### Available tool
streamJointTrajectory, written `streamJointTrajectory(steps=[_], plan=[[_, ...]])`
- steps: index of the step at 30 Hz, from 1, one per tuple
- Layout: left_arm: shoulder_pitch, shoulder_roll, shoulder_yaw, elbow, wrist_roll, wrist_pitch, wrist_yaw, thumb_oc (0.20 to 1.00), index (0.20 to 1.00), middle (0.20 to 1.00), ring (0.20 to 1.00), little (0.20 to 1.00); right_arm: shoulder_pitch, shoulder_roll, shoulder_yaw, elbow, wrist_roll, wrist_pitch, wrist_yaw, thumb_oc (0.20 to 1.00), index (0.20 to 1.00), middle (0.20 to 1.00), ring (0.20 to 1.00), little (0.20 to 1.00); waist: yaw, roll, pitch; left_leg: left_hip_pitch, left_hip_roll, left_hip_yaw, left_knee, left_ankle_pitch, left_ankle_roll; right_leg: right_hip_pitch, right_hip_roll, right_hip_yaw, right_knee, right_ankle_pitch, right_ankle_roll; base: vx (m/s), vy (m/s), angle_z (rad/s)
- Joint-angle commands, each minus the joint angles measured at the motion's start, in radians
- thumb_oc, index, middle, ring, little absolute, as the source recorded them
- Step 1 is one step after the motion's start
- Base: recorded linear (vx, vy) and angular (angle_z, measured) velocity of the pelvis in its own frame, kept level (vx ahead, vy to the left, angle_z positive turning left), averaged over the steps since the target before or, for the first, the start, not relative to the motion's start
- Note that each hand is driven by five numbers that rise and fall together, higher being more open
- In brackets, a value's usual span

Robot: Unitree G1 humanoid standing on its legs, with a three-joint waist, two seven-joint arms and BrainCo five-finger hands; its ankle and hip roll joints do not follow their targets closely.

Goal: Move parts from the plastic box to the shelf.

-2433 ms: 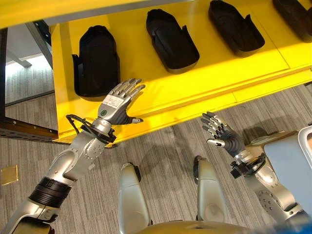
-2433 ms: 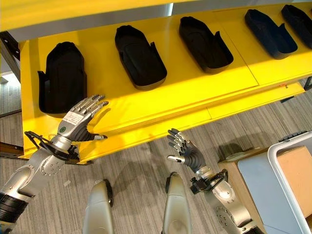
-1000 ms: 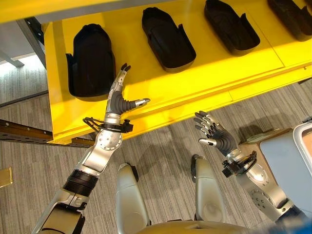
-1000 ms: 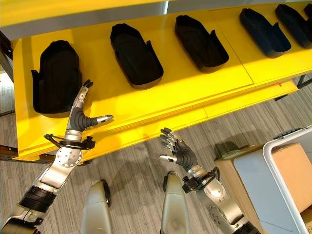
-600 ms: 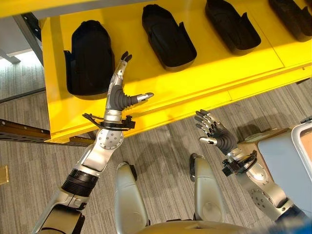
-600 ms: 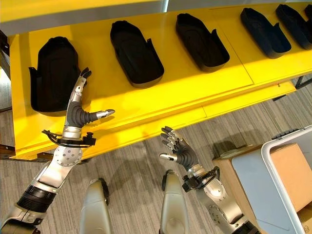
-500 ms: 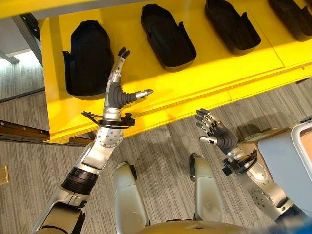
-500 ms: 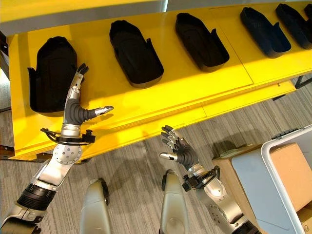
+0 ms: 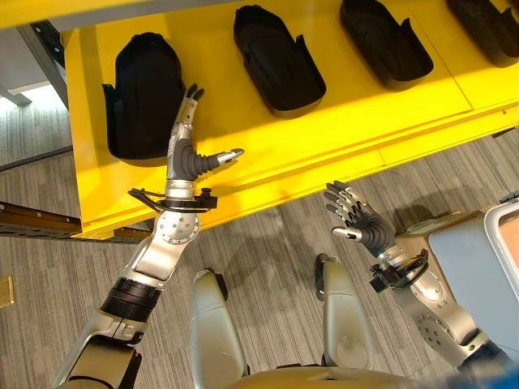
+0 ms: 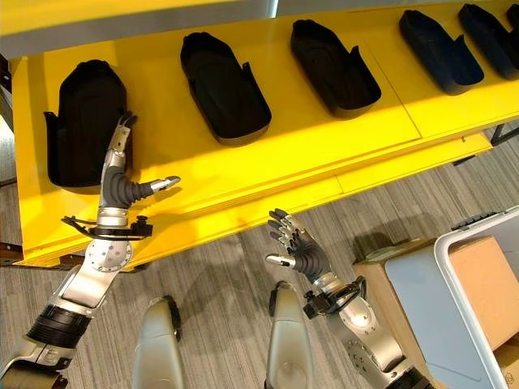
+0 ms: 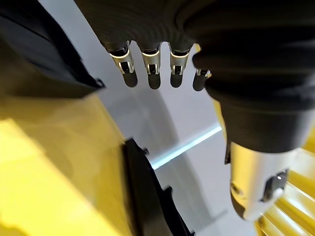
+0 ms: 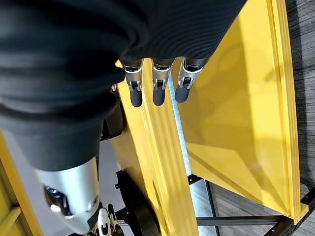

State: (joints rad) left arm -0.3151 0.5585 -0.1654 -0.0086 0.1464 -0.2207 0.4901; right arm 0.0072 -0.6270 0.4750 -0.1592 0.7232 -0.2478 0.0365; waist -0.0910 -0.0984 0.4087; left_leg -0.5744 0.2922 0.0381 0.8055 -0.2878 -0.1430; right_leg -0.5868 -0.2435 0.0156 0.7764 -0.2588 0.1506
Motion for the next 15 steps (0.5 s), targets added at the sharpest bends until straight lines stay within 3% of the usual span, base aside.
streamJointTrajectory(steps=[1,15], plan=[[-0.006,0.013,-0.008,-0.01,0.016,-0.035,0.055,1.0,1.0,1.0,1.0,1.0,-0.006,0.019,-0.033,-0.008,0.017,-0.065,0.011,1.0,1.0,1.0,1.0,1.0,0.014,-0.003,-0.039,0.019,0.01,-0.051,-0.068,0.126,0.0,-0.014,-0.016,0.082,0.052,0.071,-0.008,0.0,0.0,0.0],[0.016,0.008,0.0,0.004,0.02,-0.021,0.058,1.0,1.0,1.0,1.0,1.0,-0.01,0.017,-0.03,-0.005,0.018,-0.062,0.006,1.0,1.0,1.0,1.0,1.0,0.017,-0.004,-0.035,0.017,0.01,-0.054,-0.069,0.128,0.0,-0.014,-0.017,0.081,0.053,0.069,-0.01,0.0,0.0,0.0]])
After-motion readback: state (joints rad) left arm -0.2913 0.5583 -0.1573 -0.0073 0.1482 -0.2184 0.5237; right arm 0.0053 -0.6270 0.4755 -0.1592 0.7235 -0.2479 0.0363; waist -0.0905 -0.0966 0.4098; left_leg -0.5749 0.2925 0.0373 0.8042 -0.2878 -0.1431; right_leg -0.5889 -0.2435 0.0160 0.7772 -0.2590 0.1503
